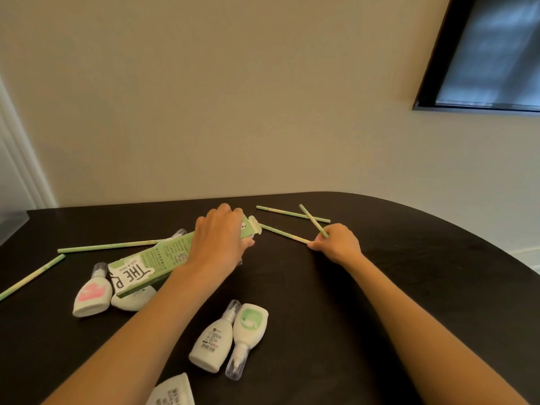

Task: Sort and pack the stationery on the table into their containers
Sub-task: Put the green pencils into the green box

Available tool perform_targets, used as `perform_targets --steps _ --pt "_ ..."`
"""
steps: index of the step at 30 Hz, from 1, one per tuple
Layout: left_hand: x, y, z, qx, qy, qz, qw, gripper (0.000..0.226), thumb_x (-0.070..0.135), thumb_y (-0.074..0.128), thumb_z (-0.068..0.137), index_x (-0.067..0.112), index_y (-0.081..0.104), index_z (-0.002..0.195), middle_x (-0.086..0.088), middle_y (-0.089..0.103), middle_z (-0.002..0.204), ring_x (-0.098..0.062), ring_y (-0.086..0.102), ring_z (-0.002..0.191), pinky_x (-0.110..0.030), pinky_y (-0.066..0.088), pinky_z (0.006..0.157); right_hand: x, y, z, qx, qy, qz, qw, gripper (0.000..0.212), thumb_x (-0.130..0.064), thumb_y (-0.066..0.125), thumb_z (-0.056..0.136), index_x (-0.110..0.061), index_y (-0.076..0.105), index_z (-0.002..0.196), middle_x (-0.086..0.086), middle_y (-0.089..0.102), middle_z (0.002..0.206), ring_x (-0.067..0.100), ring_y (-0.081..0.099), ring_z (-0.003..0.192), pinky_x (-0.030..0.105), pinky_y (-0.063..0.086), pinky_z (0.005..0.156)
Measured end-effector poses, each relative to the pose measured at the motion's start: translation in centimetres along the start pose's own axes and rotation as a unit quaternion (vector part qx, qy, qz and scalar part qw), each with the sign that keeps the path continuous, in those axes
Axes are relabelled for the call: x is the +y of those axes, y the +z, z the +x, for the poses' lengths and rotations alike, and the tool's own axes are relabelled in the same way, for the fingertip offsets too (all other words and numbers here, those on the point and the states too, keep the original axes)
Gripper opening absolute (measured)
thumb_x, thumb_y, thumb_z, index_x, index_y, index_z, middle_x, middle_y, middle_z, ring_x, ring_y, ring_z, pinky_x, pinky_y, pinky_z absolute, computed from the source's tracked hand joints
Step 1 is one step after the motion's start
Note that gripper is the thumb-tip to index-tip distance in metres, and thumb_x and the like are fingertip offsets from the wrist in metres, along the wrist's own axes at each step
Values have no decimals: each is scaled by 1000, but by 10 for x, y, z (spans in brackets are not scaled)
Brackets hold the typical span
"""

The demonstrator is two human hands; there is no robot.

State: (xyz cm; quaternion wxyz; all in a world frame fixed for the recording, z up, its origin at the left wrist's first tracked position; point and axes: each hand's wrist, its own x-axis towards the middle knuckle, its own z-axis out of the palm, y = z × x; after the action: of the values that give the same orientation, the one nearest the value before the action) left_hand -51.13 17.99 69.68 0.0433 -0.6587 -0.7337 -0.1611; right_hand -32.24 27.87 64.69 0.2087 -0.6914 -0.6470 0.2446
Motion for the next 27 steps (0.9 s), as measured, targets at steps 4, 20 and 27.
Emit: perform_targets --steps 4,20,27 --pt "-12 3 -9 -18 -9 6 1000 58 40 58 88 17 38 138 -3 46 130 -20 44 120 -32 36 96 -4 2 -16 0 -36 29 999 18 -25 59 91 -9 60 98 2 59 87 13 56 79 27 45 73" --pt "-88 -45 -105 -21 -25 -82 996 62 32 63 86 20 37 141 1 45 135 -18 42 125 -33 33 104 -55 17 -155 -18 -4 621 784 24 -16 43 99 -4 61 90 3 54 58 4 30 37 14 23 34" --pt "-133 -51 -147 -32 -37 -146 988 62 28 66 84 21 40 140 -2 43 140 -20 40 128 -36 30 108 -88 50 -186 -101 -3 587 804 24 -16 43 99 -2 61 93 3 52 59 4 29 37 14 22 34"
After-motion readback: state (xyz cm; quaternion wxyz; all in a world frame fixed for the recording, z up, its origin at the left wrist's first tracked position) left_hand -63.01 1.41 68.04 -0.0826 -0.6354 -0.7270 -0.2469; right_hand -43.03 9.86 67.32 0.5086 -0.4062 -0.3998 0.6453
